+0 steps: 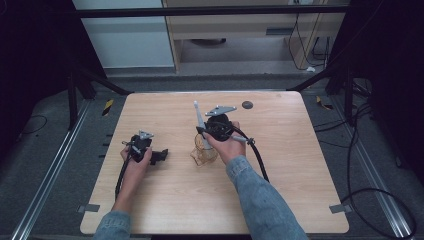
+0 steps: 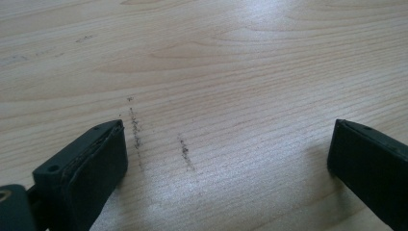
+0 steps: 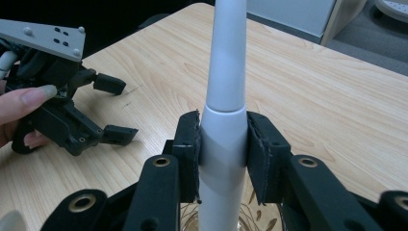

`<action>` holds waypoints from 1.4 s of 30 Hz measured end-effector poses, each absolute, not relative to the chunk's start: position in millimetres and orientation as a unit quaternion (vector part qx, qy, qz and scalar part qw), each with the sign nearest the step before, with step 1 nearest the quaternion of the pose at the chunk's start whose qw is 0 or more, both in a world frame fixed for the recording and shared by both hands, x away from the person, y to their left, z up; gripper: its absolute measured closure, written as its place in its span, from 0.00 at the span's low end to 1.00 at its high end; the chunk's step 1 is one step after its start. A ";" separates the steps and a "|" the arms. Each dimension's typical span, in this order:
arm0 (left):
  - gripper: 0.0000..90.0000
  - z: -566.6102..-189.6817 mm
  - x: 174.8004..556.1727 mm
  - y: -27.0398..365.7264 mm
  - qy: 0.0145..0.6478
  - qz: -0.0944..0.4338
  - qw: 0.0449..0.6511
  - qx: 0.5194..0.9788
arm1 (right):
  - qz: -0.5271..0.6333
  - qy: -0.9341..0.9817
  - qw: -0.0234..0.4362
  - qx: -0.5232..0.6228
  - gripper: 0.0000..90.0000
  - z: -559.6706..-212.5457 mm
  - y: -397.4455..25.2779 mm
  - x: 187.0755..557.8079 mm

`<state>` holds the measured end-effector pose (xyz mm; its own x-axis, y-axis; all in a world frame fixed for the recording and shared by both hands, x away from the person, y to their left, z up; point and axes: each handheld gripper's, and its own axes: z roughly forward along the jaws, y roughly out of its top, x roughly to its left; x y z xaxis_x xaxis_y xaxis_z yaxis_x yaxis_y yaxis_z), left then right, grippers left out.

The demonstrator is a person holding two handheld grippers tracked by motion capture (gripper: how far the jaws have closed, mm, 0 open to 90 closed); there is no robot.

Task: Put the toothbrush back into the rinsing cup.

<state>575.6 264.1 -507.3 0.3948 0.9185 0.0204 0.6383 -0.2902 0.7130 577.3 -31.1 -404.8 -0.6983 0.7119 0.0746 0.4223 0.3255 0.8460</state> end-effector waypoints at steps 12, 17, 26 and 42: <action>0.00 -507.3 575.6 264.1 0.504 0.221 0.318 0.772 | 0.459 0.800 0.151 0.356 0.75 -408.1 -29.5 576.4; 0.00 -507.3 575.6 264.1 0.504 0.221 0.318 0.772 | 0.457 0.801 0.153 0.356 0.75 -408.1 -29.7 575.5; 0.00 -507.3 575.6 264.1 0.504 0.220 0.318 0.772 | 0.456 0.802 0.150 0.355 0.75 -408.4 -28.2 576.4; 0.00 -507.3 575.7 264.1 0.504 0.220 0.318 0.772 | 0.452 0.808 0.150 0.348 0.75 -409.2 -20.9 580.2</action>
<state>575.7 264.1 -507.3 0.3953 0.9183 0.0203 0.6383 -0.2905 0.7129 580.2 -20.9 -409.2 -0.7121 0.6983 0.0725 0.4273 0.3492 0.8340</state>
